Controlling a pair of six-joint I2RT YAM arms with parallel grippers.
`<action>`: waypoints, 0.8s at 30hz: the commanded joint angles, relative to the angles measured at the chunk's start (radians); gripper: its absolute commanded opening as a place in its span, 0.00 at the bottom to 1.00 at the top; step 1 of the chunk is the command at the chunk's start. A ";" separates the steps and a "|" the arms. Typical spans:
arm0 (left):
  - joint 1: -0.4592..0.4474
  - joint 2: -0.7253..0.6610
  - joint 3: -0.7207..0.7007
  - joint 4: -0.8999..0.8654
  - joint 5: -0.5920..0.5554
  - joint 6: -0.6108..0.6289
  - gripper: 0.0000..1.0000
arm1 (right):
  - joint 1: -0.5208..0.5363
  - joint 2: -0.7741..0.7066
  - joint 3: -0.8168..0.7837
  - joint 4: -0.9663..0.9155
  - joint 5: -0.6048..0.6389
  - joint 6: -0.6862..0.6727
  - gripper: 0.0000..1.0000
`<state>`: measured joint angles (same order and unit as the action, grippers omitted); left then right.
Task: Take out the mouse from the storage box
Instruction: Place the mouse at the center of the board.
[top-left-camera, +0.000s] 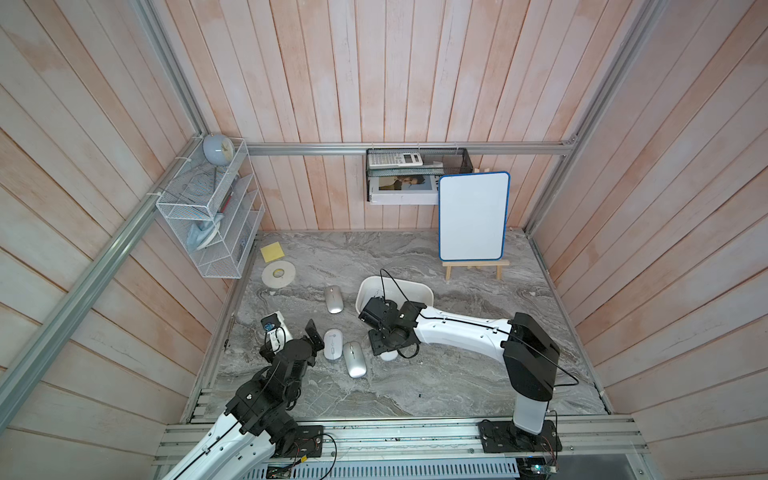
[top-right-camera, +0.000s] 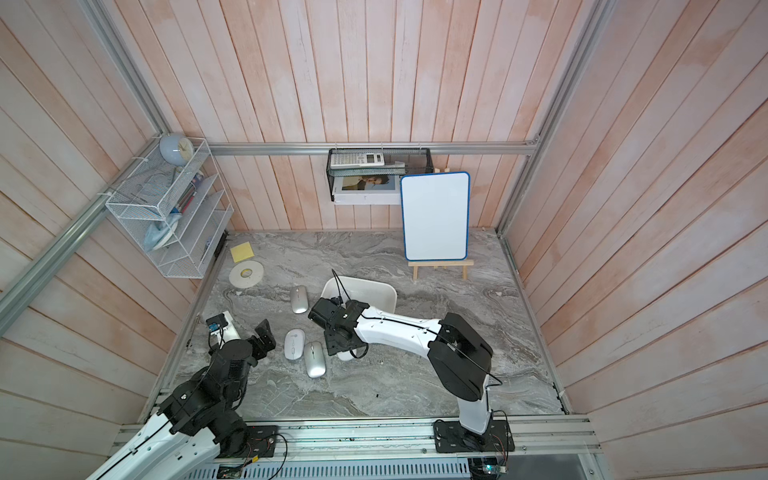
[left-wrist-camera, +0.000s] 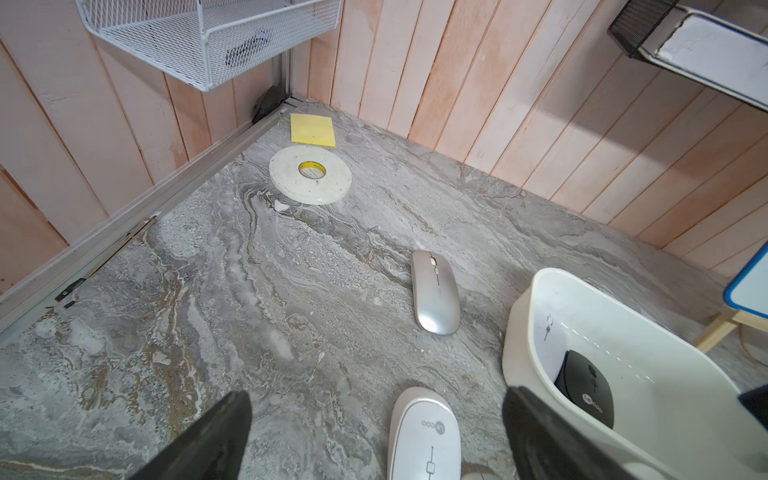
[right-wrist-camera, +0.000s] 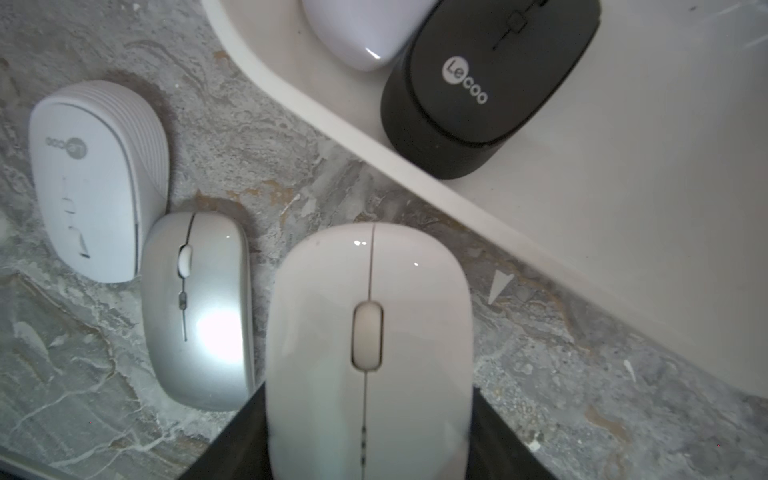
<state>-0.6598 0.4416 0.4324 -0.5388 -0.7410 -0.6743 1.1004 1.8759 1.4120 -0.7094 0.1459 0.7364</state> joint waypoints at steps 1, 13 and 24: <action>0.005 -0.015 0.005 -0.017 -0.027 -0.007 1.00 | 0.024 0.024 -0.014 0.036 -0.013 0.027 0.50; 0.005 -0.013 0.002 -0.016 -0.028 -0.008 1.00 | 0.044 0.038 -0.082 0.067 -0.018 0.058 0.50; 0.005 -0.007 0.000 -0.014 -0.027 -0.007 1.00 | 0.044 0.083 -0.097 0.088 -0.063 0.089 0.52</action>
<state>-0.6598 0.4355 0.4324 -0.5392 -0.7456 -0.6769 1.1400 1.9358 1.3212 -0.6342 0.0982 0.8070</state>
